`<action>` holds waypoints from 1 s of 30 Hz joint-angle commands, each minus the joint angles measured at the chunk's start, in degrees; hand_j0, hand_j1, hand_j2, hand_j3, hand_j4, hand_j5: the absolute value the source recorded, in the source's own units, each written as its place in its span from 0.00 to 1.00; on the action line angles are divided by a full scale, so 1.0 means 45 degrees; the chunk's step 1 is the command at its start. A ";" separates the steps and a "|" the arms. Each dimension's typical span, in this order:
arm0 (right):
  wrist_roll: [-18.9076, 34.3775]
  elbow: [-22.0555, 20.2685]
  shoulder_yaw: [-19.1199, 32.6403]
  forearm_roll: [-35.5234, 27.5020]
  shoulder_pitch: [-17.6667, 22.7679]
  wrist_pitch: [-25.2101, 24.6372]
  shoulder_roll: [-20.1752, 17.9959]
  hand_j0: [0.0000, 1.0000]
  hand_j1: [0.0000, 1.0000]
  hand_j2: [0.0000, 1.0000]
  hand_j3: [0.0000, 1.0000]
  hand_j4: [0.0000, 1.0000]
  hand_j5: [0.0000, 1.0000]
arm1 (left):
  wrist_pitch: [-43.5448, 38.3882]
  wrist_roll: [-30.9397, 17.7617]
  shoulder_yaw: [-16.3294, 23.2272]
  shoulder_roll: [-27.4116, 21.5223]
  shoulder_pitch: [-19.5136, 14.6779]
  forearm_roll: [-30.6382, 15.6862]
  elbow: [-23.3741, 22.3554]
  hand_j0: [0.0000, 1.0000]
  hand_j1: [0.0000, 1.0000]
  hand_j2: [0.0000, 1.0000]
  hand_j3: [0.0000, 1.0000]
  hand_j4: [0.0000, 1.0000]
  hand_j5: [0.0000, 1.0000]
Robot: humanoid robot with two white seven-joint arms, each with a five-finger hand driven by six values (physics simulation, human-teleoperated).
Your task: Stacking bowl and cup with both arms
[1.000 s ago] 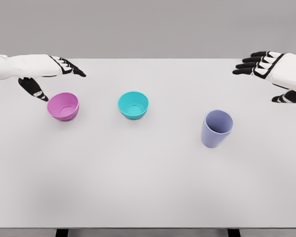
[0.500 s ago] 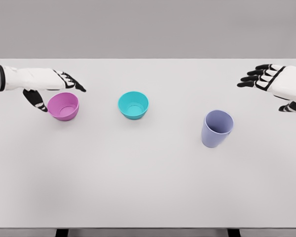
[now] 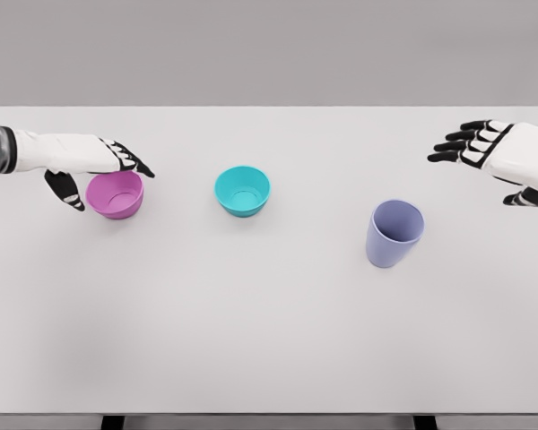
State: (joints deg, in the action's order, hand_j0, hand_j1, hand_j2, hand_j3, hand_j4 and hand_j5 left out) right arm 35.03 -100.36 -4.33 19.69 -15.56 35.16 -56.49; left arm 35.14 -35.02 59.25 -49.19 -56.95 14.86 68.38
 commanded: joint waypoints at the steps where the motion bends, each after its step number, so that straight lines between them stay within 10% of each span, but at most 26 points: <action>1: -0.0007 -0.0001 -0.0013 -0.0058 0.0000 -0.0037 0.0015 1.00 1.00 1.00 1.00 1.00 1.00 | -0.0031 0.0004 -0.0003 0.0073 0.0000 -0.0001 -0.0058 1.00 1.00 1.00 1.00 1.00 1.00; 30: -0.0007 -0.0001 0.0006 0.0039 -0.0039 -0.0037 0.0093 1.00 1.00 1.00 1.00 1.00 1.00 | -0.0031 0.0004 0.0036 0.0405 0.0156 0.0507 -0.0370 1.00 1.00 1.00 1.00 1.00 1.00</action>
State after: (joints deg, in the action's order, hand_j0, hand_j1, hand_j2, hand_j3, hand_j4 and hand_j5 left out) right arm 35.03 -100.43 -4.31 20.14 -15.65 35.17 -56.08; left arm 35.13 -35.02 59.46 -47.33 -56.25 17.33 66.71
